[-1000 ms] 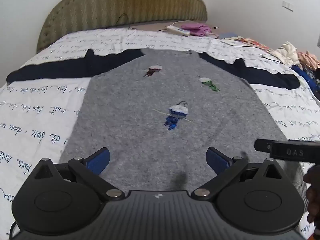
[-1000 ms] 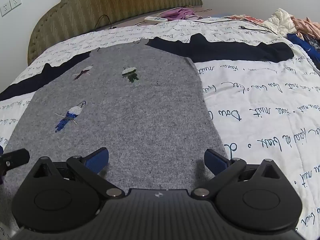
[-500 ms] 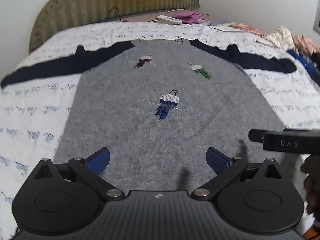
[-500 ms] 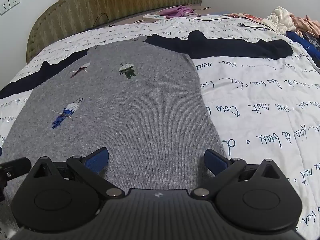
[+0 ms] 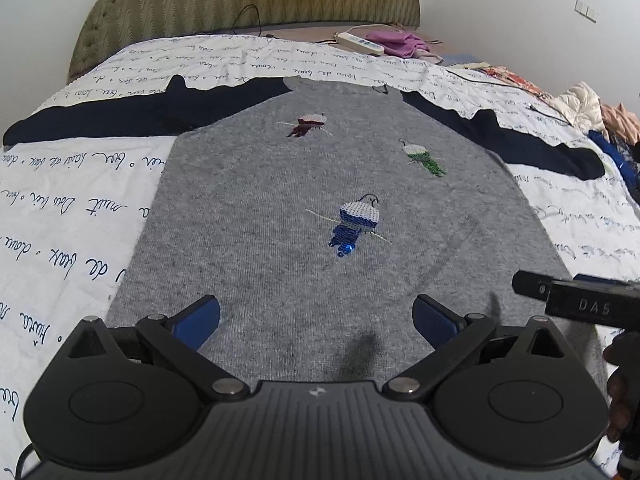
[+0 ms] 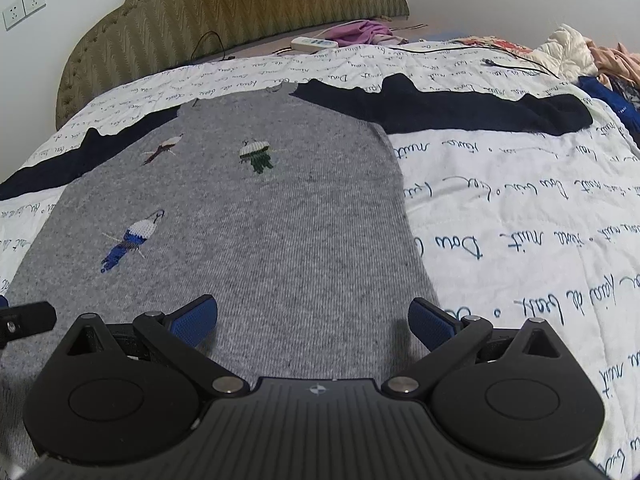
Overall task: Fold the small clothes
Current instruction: 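Move both grippers over the grey sweater toward its hem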
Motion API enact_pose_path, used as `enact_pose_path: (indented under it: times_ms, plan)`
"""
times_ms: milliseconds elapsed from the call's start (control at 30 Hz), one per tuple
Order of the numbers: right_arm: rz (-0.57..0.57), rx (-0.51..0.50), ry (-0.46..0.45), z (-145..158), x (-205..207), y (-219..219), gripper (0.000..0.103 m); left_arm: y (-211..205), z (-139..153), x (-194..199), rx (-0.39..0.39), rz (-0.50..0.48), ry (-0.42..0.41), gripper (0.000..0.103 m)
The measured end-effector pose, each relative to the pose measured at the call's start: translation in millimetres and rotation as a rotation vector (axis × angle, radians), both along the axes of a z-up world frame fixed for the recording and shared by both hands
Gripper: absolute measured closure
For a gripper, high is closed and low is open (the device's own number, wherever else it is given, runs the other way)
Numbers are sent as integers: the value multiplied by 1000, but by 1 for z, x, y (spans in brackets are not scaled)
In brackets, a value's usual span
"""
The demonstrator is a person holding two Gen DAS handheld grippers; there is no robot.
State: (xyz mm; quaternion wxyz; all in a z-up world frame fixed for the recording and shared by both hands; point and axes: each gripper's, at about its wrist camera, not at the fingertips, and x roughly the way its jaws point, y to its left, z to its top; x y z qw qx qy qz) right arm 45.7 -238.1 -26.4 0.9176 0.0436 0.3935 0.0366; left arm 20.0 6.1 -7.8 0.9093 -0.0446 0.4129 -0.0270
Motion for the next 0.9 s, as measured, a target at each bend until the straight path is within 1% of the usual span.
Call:
enact_pose_path:
  times_ms: [233, 600, 900]
  plan:
    - [8, -9, 4, -3, 10, 0, 0, 2, -5, 9, 15, 13, 1, 0]
    - [12, -15, 31, -12, 26, 2, 0, 8, -12, 23, 17, 35, 23, 0]
    - [16, -22, 41, -14, 36, 3, 0, 10, -13, 33, 22, 41, 23, 0]
